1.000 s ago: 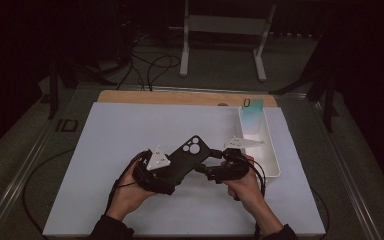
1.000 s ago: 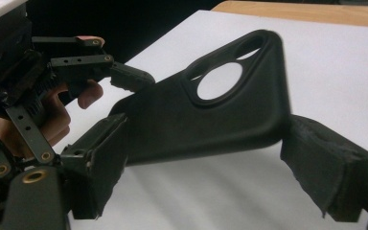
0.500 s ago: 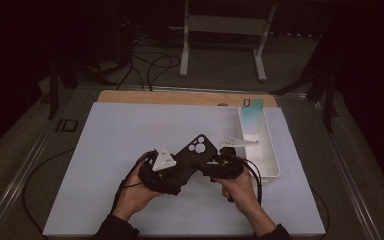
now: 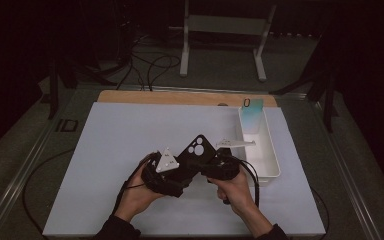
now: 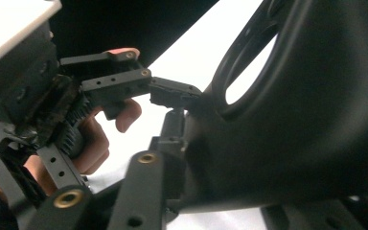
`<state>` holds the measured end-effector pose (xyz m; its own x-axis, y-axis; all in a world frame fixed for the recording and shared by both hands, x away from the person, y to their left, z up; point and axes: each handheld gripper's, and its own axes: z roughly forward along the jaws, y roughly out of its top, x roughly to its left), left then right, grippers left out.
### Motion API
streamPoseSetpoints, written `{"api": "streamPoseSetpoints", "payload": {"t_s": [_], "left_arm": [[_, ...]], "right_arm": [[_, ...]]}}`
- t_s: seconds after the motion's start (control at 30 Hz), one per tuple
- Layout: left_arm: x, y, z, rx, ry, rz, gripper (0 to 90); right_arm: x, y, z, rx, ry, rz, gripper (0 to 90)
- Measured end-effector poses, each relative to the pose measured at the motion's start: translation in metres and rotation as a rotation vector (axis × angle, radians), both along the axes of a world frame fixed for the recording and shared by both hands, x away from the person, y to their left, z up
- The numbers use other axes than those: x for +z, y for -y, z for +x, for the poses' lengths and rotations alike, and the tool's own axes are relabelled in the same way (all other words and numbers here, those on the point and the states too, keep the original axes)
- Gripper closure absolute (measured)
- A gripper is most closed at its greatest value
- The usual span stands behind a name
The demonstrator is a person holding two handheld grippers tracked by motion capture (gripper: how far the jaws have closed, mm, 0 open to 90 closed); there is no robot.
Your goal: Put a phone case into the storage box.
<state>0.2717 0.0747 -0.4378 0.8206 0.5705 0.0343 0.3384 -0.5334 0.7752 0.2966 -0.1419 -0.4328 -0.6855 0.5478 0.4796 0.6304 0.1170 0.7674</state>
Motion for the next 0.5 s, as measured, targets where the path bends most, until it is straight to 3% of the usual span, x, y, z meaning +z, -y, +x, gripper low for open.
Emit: {"api": "streamPoseSetpoints", "payload": {"t_s": [0.13,0.5], "left_arm": [[-0.0004,0.0010,-0.0004,-0.005,0.003,0.009,15.3],[-0.0026,0.0057,-0.0013,0.005,0.016,0.039,13.7]], "right_arm": [[0.0011,-0.0007,-0.0015,0.008,0.004,0.023,79.7],[0.0022,-0.0062,-0.0069,0.022,0.039,0.014,85.4]]}}
